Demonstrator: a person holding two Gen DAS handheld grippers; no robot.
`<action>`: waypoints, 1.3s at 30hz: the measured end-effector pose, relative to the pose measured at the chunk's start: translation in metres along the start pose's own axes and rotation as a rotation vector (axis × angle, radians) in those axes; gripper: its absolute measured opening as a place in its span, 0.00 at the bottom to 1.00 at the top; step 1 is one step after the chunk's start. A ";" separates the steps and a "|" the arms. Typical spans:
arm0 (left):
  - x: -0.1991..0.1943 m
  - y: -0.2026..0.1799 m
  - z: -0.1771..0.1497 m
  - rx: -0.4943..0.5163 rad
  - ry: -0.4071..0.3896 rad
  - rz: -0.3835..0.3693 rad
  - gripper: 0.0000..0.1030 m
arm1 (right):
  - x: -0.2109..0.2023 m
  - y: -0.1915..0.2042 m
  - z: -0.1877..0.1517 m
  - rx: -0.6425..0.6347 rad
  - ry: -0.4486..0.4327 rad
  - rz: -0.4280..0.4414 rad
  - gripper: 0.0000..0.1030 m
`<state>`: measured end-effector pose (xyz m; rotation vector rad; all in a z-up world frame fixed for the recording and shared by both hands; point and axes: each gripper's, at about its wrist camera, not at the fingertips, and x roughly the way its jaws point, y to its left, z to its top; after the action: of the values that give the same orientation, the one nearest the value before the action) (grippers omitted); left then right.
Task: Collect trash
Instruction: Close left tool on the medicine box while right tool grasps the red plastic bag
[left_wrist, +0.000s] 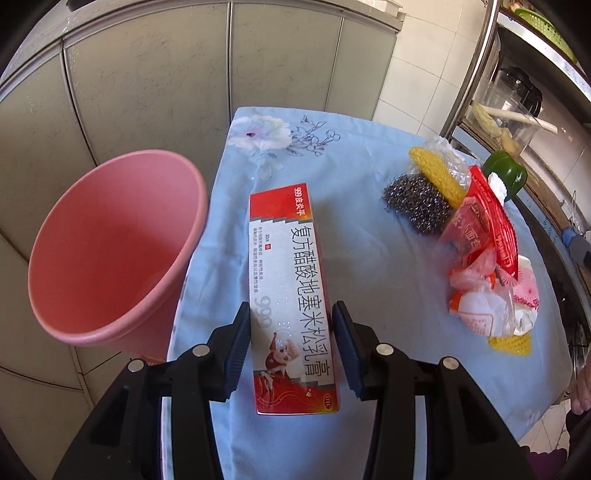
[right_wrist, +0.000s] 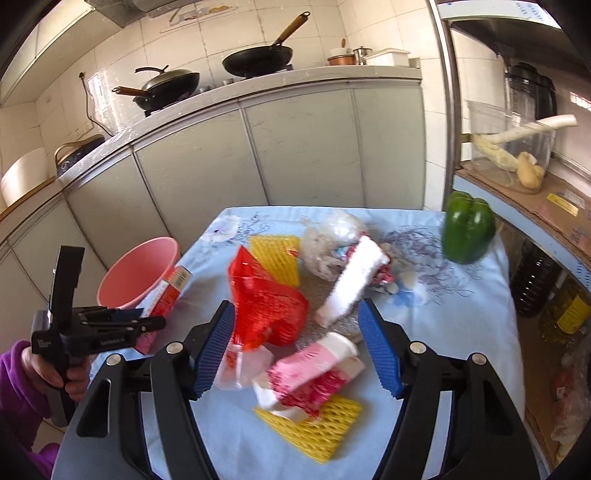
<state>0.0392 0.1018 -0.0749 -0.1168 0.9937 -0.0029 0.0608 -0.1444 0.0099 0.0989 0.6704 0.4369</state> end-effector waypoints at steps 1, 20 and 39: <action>0.001 0.001 -0.001 0.000 0.005 0.003 0.43 | 0.003 0.005 0.002 -0.011 0.003 0.005 0.68; -0.005 0.011 -0.006 -0.041 0.021 -0.033 0.46 | 0.055 0.048 0.017 -0.102 0.105 -0.049 0.68; -0.003 0.012 0.004 -0.039 0.001 -0.069 0.42 | 0.055 0.041 0.020 -0.095 0.147 -0.117 0.11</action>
<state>0.0402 0.1145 -0.0710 -0.1868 0.9910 -0.0463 0.0967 -0.0830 0.0027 -0.0623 0.7945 0.3651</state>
